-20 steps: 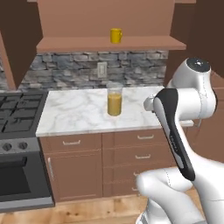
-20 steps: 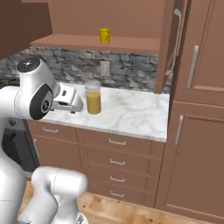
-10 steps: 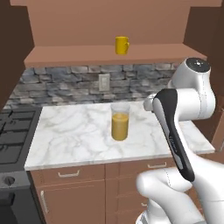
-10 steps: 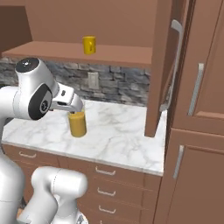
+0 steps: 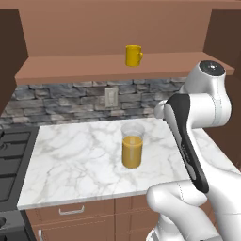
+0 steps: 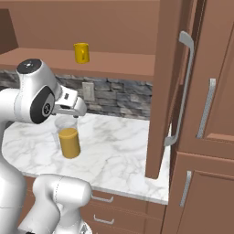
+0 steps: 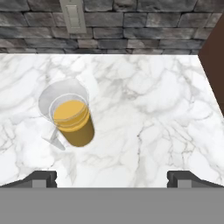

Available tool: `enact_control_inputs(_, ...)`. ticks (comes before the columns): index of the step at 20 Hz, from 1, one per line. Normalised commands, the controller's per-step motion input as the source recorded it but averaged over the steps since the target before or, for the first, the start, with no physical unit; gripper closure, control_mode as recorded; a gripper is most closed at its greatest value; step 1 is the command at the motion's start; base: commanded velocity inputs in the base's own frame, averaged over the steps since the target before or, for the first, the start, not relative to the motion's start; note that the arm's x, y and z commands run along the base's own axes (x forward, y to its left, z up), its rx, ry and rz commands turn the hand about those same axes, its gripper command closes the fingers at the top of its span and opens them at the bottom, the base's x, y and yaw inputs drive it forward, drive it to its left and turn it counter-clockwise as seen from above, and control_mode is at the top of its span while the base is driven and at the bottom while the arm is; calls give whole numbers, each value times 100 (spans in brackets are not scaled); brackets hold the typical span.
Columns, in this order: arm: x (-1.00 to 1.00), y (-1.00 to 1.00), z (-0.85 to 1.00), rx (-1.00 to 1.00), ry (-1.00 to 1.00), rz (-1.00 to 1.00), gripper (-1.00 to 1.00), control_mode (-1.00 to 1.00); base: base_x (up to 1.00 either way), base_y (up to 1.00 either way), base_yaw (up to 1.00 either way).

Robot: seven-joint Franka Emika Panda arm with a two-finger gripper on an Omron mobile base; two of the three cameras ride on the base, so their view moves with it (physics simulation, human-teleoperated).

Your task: There is a tray on the dining counter. Grab the cup, mug, and pitcher and place them on the tray. The pitcher may be placed next to the tray if it cannot fit the tray.

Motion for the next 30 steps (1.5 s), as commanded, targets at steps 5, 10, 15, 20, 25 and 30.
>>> enact_control_inputs(5, 0, 0, 0, 0, 0, 0, -100, 100, 6, -2, -13)
enact_control_inputs(10, 0, 0, 0, 0, 0, 0, -100, 100, 12, 0, -16)
enact_control_inputs(15, 0, 0, 0, 0, 0, 0, -100, 100, 4, -2, -6)
enact_control_inputs(20, 0, -1, 0, 0, 0, 0, -100, -100, 0, -2, 0)
enact_control_inputs(25, 0, -1, 18, 1, -8, 5, -100, -100, 0, 0, 0)
enact_control_inputs(30, -2, 0, 28, 1, -28, 13, -100, -100, 0, 0, 0)
